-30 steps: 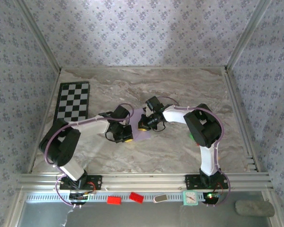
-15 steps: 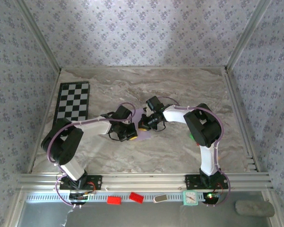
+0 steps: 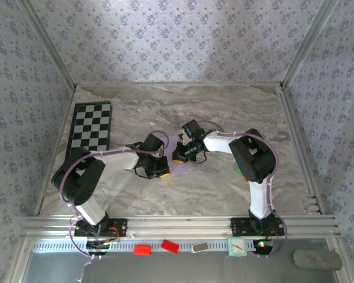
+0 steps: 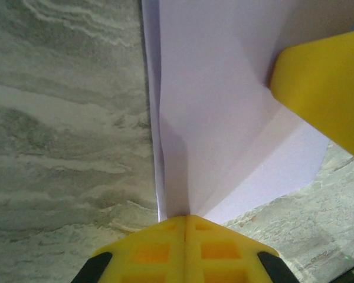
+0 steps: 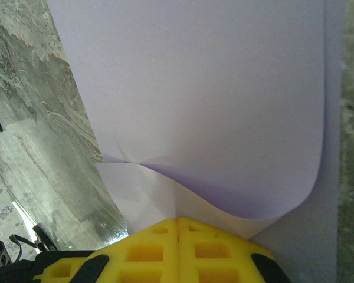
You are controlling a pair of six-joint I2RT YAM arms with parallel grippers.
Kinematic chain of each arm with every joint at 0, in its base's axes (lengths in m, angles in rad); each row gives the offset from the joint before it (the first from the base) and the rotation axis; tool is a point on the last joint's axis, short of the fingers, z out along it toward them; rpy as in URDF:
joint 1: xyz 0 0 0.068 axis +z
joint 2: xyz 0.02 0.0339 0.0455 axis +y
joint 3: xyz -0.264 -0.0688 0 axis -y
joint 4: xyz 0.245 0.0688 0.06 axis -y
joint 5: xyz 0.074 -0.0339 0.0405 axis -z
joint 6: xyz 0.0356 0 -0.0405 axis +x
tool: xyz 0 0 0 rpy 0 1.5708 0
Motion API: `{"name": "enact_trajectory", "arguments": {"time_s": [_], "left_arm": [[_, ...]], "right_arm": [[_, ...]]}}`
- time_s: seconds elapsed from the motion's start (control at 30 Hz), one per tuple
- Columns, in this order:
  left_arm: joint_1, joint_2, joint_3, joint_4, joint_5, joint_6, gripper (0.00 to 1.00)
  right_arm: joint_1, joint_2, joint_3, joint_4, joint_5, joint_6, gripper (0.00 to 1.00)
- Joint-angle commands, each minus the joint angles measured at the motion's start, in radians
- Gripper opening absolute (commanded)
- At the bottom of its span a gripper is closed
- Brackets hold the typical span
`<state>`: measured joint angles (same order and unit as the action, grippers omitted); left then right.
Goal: Fold a paper plane with a square sheet of paper (pick it up from the middle)
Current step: Fold the triangle a second time at the center of the table.
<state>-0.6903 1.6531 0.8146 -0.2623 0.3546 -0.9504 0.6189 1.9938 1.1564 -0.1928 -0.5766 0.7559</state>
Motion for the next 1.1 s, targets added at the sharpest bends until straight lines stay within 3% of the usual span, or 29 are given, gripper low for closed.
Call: {"name": "enact_trajectory", "arguments": {"time_s": [0.0, 0.17, 0.37, 0.47, 1.07], "left_arm": [[-0.004, -0.012, -0.059, -0.162, -0.067, 0.025, 0.04], [0.003, -0.094, -0.036, -0.189, -0.075, 0.033, 0.03], [0.006, -0.120, -0.067, 0.074, 0.022, -0.088, 0.05], [0.009, -0.096, -0.066, 0.124, 0.015, -0.116, 0.05], [0.023, -0.014, -0.081, 0.041, -0.069, -0.149, 0.00]], "right_arm": [[-0.015, 0.086, -0.055, -0.121, 0.146, 0.011, 0.01], [-0.015, 0.080, -0.057, -0.108, 0.139, 0.018, 0.01], [-0.011, 0.077, -0.055, -0.100, 0.135, 0.023, 0.01], [-0.010, 0.077, -0.058, -0.092, 0.135, 0.029, 0.01], [-0.011, 0.018, -0.030, -0.033, 0.078, -0.020, 0.01]]}}
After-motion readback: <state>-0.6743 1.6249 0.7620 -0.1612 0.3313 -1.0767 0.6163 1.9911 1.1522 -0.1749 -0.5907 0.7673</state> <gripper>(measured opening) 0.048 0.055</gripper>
